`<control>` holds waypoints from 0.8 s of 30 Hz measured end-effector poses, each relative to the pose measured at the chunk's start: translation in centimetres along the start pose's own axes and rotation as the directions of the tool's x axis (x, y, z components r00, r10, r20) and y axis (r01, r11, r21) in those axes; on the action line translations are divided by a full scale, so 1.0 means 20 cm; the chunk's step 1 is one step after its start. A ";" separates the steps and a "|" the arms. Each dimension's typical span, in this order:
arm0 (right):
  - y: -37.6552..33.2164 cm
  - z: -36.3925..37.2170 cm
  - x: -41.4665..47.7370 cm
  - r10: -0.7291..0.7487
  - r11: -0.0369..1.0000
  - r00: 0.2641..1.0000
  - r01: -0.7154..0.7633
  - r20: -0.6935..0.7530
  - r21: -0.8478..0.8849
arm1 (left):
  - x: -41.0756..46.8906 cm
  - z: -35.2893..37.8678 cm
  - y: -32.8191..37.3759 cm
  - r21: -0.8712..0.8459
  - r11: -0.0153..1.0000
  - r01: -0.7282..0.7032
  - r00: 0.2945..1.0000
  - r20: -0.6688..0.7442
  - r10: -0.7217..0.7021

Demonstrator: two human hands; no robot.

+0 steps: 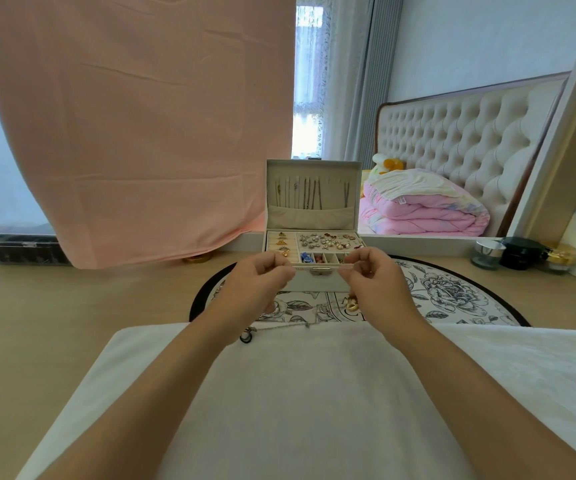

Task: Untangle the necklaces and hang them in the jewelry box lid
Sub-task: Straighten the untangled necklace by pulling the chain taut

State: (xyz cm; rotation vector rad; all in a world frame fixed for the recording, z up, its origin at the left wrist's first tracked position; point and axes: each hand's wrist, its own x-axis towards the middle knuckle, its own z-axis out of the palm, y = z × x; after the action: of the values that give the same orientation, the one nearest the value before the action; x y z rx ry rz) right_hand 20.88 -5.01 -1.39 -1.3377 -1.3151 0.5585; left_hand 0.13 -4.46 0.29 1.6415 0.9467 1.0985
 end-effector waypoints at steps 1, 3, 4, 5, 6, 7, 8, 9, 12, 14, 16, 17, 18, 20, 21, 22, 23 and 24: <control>-0.01 0.00 -0.01 0.023 0.999 1.000 -0.023 0.006 0.033 | 0.00 0.00 0.00 -0.071 0.997 0.013 0.999 0.036 -0.011; -0.03 0.00 -0.02 0.108 0.986 0.991 -0.116 0.075 0.121 | 0.00 0.00 0.00 -0.217 0.974 0.062 0.991 0.131 -0.034; -0.04 0.00 -0.03 0.157 0.974 0.979 -0.175 0.128 0.143 | 0.00 0.00 0.00 -0.266 0.960 0.088 0.983 0.178 -0.040; -0.05 0.00 -0.03 0.204 0.961 0.962 -0.232 0.181 0.148 | -0.01 0.00 0.00 -0.298 0.949 0.106 0.973 0.228 -0.037; -0.05 -0.01 -0.04 0.242 0.947 0.942 -0.281 0.234 0.153 | -0.01 -0.01 0.01 -0.316 0.941 0.119 0.958 0.286 -0.025; -0.06 -0.01 -0.05 0.262 0.937 0.922 -0.314 0.286 0.152 | -0.02 -0.01 0.01 -0.319 0.939 0.131 0.938 0.347 -0.013; -0.06 -0.03 -0.05 0.264 0.936 0.904 -0.324 0.337 0.135 | -0.02 -0.02 0.02 -0.303 0.942 0.146 0.912 0.411 -0.009; -0.07 -0.05 -0.05 0.248 0.947 0.887 -0.307 0.389 0.098 | -0.03 -0.03 0.02 -0.270 0.949 0.165 0.880 0.475 -0.017; -0.08 -0.15 -0.05 0.185 0.982 0.798 -0.171 0.574 -0.079 | -0.04 -0.03 0.03 -0.097 0.984 0.148 0.795 0.603 -0.060; -0.08 -0.22 -0.04 0.186 0.980 0.687 -0.075 0.702 -0.186 | -0.05 -0.01 0.04 0.093 0.994 0.065 0.825 0.555 -0.106; -0.10 -0.25 -0.05 0.199 0.977 0.598 -0.059 0.777 -0.205 | -0.04 0.02 0.01 0.306 0.952 -0.001 0.903 0.408 -0.131; -0.12 -0.26 -0.06 0.201 0.978 0.582 -0.072 0.788 -0.195 | -0.03 0.02 -0.02 0.406 0.913 -0.046 0.938 0.331 -0.100; -0.13 -0.27 -0.07 0.199 0.979 0.578 -0.078 0.792 -0.189 | -0.02 0.03 -0.05 0.500 0.860 -0.100 0.959 0.278 -0.050; -0.14 -0.27 -0.08 0.206 0.976 0.574 -0.066 0.792 -0.206 | -0.01 0.05 -0.12 0.642 0.741 -0.199 0.954 0.300 -0.003; -0.14 -0.27 -0.07 0.217 0.972 0.570 -0.052 0.793 -0.228 | 0.00 0.06 -0.14 0.688 0.683 -0.243 0.936 0.350 -0.019; -0.13 -0.27 -0.06 0.233 0.966 0.555 -0.035 0.798 -0.257 | 0.00 0.07 -0.16 0.711 0.643 -0.284 0.917 0.397 -0.034; -0.12 -0.27 -0.06 0.258 0.956 0.538 -0.024 0.803 -0.291 | 0.00 0.08 -0.17 0.717 0.627 -0.304 0.907 0.420 -0.041; -0.11 -0.27 -0.05 0.285 0.946 0.526 -0.019 0.801 -0.324 | 0.01 0.08 -0.17 0.710 0.631 -0.313 0.906 0.423 -0.027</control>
State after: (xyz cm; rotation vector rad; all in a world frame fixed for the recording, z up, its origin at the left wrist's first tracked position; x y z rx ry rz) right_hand 24.63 -8.55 1.68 -1.4725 -2.1425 1.3111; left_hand 1.38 -3.85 -3.15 2.5690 1.0834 0.3802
